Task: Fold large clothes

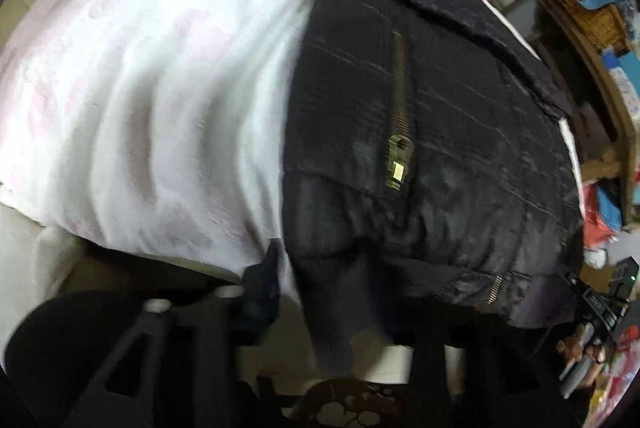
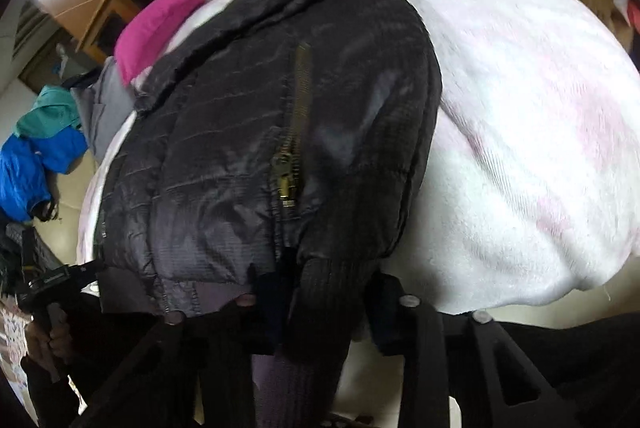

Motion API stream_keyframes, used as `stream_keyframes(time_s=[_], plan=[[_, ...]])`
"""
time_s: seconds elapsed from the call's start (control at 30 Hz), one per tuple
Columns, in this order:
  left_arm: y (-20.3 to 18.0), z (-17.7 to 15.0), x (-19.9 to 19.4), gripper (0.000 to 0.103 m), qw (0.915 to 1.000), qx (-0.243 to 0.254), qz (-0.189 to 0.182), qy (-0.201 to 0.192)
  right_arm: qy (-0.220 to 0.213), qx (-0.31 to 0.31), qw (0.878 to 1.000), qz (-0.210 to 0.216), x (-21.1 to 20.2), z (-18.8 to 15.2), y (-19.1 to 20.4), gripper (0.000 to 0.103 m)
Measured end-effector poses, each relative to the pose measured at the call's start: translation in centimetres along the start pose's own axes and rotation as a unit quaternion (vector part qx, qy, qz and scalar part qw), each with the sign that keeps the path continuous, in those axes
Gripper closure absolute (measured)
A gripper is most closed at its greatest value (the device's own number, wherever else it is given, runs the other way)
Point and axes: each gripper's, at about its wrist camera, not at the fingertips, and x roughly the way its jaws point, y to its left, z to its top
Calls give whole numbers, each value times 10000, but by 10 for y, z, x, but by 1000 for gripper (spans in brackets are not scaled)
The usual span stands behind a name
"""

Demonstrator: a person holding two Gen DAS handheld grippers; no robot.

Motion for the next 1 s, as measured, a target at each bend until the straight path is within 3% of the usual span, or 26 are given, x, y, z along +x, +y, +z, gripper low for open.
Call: stream_keyframes(time_s=[0.1,0.17,0.2,0.23,0.27,0.33,0.37,0.4,0.47,0.63,0.73,0.87,1.0], plan=[[-5,-3,1,68,9999,106,84,-33,-66,-14,9999,99,-4,0,3,74],[-5,-3,5,58,10000,44,22,86,72,115,9999,40,-1,1,-4,69],[-5,-3,10,48,9997,9,-75,236,207,273,9994,2,5,2,-8,60],[-5,-3,18,46,9989,19,-156,452,334,436,9985,-13,10,2,-13,53],[-7,-5,21,46,9987,93,-112,493,377,501,9980,43,13,2,-14,53],[-14,-9,20,49,9989,270,-112,377,390,394,9984,151,14,3,-13,60],[-17,-9,18,60,9988,296,-214,333,359,226,9989,214,11,3,-9,74],[-19,-8,14,78,9987,328,-287,275,321,122,9992,189,8,2,-6,79],[-23,-4,8,92,9984,427,-314,186,226,-48,9995,215,-1,4,-1,86],[-33,17,-25,94,9931,585,-1001,-185,-350,-198,9955,853,-43,21,9,88],[-45,38,-56,94,9861,749,-1346,-623,-835,-358,9891,1155,-71,43,20,88],[-58,79,-82,93,9782,845,-1580,-1050,-1474,-634,9791,1248,-95,77,39,88],[-69,131,-98,93,9716,679,-1845,-1318,-1920,-506,9708,1349,-105,122,43,88]])
